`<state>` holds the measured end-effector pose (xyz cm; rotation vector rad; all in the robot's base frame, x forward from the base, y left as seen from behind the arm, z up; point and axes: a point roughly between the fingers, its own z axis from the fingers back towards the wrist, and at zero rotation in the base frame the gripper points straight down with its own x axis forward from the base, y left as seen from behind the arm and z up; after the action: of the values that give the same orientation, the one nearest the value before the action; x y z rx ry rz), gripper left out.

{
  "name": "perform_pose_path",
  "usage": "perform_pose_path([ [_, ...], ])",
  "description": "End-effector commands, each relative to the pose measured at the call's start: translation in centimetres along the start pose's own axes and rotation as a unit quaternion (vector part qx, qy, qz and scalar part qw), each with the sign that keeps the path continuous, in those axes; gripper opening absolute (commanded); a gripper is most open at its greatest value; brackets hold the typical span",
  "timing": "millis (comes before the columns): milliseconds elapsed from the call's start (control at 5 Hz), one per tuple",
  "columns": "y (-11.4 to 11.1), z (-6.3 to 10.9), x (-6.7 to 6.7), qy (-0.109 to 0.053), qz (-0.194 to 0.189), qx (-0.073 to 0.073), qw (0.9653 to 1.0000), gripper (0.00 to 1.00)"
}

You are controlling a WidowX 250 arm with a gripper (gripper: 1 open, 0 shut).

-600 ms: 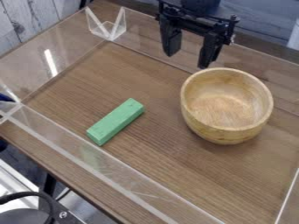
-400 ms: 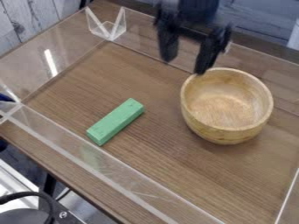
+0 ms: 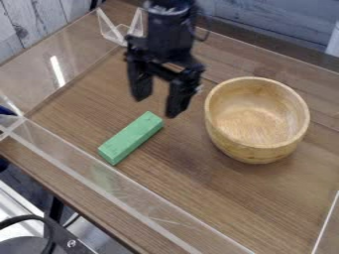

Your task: Put the green block in the brown bowl

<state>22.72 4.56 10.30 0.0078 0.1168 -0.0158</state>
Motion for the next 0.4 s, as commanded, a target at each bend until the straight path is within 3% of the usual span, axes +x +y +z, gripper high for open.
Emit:
perform_pose_path([
  [0, 1.5, -0.5, -0.9, -0.027, -0.005, 0.012, 0.9995, 1.0],
  [200, 2.4, -2.3, -1.6, -0.03, -0.01, 0.02, 0.9993, 1.0],
])
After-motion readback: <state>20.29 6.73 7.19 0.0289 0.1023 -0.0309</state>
